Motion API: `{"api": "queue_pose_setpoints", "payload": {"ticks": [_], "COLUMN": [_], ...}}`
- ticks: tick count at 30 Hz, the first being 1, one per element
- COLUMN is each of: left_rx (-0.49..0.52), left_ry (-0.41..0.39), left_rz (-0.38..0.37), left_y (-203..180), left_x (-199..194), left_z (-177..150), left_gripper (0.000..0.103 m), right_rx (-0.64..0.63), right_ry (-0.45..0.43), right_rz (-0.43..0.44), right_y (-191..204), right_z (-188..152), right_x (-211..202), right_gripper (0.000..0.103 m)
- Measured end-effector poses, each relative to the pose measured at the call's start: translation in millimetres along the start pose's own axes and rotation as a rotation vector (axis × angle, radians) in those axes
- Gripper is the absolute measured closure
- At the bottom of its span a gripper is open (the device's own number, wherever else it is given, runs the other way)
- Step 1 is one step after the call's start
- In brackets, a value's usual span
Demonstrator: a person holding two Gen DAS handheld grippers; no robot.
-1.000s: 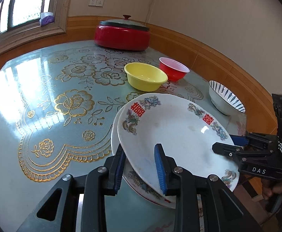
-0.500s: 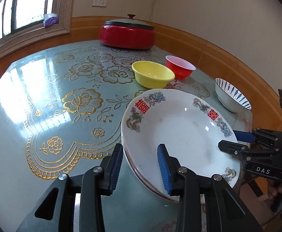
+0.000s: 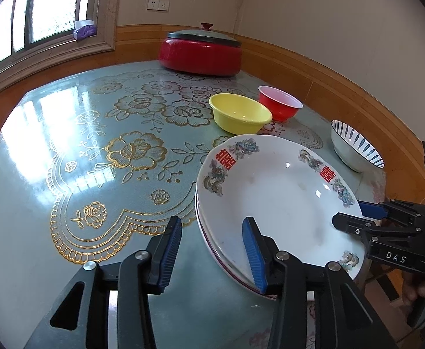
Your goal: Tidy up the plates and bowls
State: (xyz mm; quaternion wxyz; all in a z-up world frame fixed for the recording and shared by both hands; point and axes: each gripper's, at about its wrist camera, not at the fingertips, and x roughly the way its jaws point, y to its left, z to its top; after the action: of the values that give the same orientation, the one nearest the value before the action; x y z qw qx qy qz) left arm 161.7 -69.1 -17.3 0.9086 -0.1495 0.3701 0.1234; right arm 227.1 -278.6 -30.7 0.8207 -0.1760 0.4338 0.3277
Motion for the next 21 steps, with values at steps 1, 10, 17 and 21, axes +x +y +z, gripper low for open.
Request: {"api": "queue_pose_setpoints", "payload": {"ticks": [1, 10, 17, 21], "left_rx": [-0.001, -0.002, 0.020, 0.020], "left_ry": [-0.003, -0.029, -0.061, -0.072], "left_rz": [0.002, 0.000, -0.019, -0.039], "left_y": [0, -1, -11, -14], "left_x": [-1, -12, -21, -24], "left_z": [1, 9, 17, 20], "left_gripper": [0.057, 0.050, 0.043, 0.039], "right_rx": [0.006, 0.075, 0.187, 0.209], "right_ry": [-0.001, -0.033, -0.083, -0.108], "right_rz": [-0.001, -0.005, -0.006, -0.010], "right_y": [0, -5, -17, -18], "right_z": [0, -1, 1, 2], "right_x": [0, -9, -20, -25], "right_gripper": [0.056, 0.056, 0.056, 0.056]}}
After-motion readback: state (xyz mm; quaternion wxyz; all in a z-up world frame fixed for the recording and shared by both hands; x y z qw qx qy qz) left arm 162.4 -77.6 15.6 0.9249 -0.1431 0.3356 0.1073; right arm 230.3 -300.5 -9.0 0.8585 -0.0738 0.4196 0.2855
